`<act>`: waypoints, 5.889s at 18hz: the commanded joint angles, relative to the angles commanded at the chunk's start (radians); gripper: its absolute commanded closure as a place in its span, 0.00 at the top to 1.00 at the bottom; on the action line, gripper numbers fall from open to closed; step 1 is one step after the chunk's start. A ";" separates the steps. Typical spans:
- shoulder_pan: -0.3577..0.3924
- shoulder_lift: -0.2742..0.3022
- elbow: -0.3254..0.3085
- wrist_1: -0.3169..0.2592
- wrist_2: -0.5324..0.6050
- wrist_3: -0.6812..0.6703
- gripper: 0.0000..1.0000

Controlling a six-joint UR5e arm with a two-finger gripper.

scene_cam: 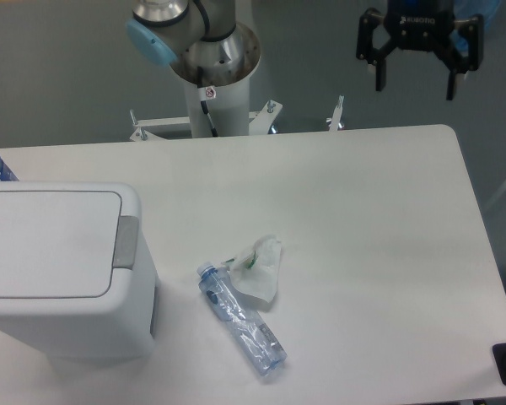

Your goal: Open the trash can

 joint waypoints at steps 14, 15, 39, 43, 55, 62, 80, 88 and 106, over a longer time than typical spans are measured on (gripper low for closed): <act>-0.069 -0.005 -0.002 0.006 -0.051 -0.243 1.00; -0.083 -0.008 -0.003 0.033 -0.051 -0.297 1.00; -0.492 -0.147 -0.020 0.301 -0.054 -1.051 1.00; -0.520 -0.164 -0.020 0.301 -0.054 -1.083 1.00; -0.561 -0.187 -0.038 0.301 -0.052 -1.118 1.00; -0.587 -0.199 -0.043 0.301 -0.052 -1.121 1.00; -0.597 -0.198 -0.061 0.302 -0.051 -1.121 1.00; -0.597 -0.198 -0.063 0.301 -0.051 -1.121 1.00; -0.597 -0.206 -0.064 0.301 -0.052 -1.123 1.00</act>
